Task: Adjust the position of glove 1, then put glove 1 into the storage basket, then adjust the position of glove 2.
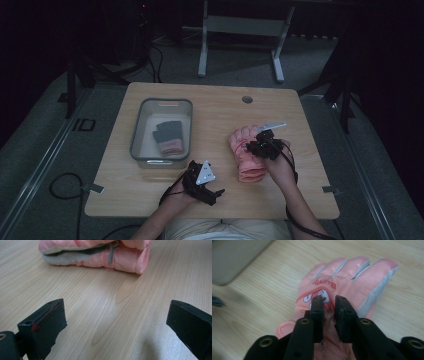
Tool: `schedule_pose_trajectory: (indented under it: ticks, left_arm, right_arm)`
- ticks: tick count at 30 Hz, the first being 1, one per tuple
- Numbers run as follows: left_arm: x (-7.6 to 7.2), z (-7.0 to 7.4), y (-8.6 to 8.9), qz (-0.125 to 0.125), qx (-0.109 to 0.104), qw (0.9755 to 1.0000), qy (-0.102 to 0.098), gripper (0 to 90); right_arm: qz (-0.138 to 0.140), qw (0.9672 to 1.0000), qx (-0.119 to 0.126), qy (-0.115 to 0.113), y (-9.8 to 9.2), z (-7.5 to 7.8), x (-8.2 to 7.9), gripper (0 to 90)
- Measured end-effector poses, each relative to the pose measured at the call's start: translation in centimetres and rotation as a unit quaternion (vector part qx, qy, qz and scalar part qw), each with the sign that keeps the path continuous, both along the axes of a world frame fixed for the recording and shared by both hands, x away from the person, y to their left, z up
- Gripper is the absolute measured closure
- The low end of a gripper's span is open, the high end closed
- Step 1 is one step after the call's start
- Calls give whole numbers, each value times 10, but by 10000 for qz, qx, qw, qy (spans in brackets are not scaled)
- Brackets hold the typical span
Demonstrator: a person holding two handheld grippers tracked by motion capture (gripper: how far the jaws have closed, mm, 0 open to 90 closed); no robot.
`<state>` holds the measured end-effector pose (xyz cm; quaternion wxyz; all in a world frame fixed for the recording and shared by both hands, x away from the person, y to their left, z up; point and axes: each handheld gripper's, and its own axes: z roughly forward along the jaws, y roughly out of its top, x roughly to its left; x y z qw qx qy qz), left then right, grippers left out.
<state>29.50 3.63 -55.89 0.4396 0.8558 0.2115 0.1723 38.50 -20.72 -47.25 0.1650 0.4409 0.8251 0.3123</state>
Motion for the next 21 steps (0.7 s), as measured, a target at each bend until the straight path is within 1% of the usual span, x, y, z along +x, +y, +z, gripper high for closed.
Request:
schedule_pose_trajectory:
  ticks: [2,3,4,6,7,9,10,11,14,18,21]
  left_arm:
    - [0,2,0,19,-10,10000,-70,30]
    - [0,2,0,35,-52,9999,-90,32]
    - [-1,4,0,60,-106,9999,-104,33]
    - [0,6,0,124,-142,9998,-118,36]
    - [0,8,1,170,-166,9997,-105,37]
    - [1,9,1,247,-265,9993,13,37]
    - [1,10,1,266,-282,9992,63,37]
    - [2,11,1,294,-261,9991,138,36]
    - [3,14,0,411,-185,9988,212,37]
    - [4,20,0,499,-405,9975,308,37]
    - [5,24,1,502,-386,9976,288,39]
  right_arm:
    - [24,9999,89,-66,0,6,-3,690]
    - [51,9998,124,-123,-1,9,-5,670]
    - [69,9997,149,-188,-2,13,-7,663]
    - [119,9992,221,-295,-5,21,-10,644]
    - [142,9990,242,-334,-6,23,-11,644]
    - [153,9987,255,-405,-10,29,-13,640]
    - [138,9986,279,-417,-11,31,-13,639]
    - [140,9986,283,-425,-12,32,-13,638]
    - [110,9985,284,-465,-17,34,-13,638]
    - [79,9984,311,-458,-21,33,-13,634]
    - [90,9983,307,-483,-23,32,-13,632]
